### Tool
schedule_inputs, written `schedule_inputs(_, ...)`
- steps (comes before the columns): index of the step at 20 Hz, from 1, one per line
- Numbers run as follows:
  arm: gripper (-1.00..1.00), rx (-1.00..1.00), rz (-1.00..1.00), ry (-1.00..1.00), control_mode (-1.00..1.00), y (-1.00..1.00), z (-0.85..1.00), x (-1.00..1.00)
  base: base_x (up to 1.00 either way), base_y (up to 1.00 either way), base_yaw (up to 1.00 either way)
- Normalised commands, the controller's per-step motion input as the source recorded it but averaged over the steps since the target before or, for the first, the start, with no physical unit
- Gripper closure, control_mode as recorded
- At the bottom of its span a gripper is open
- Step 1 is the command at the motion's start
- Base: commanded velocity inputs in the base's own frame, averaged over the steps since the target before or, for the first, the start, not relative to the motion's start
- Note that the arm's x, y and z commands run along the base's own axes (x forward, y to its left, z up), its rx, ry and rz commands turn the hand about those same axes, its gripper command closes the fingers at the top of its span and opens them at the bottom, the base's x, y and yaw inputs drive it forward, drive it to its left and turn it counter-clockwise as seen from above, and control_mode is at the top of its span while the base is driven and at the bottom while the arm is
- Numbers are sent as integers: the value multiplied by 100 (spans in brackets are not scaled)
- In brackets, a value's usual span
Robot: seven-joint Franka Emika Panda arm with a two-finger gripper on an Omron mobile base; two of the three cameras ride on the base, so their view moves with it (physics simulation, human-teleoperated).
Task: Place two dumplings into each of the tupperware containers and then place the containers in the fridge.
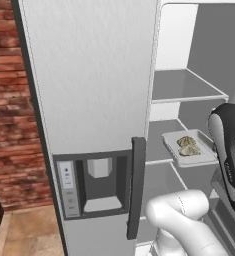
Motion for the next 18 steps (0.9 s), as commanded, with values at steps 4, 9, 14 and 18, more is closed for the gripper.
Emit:
schedule_inputs(4, 100, 0, 0, 0, 100, 0, 0, 0, 0, 0, 1)
schedule_inputs(9, 100, 0, 0, -1, -100, 0, -1, -2, 0, 0, 0)
schedule_inputs(14, 100, 0, 0, -39, -100, 0, 1, -44, 0, 0, 0)
schedule_inputs(18, 100, 2, 0, -48, -100, 0, 30, -22, 0, 0, 0)
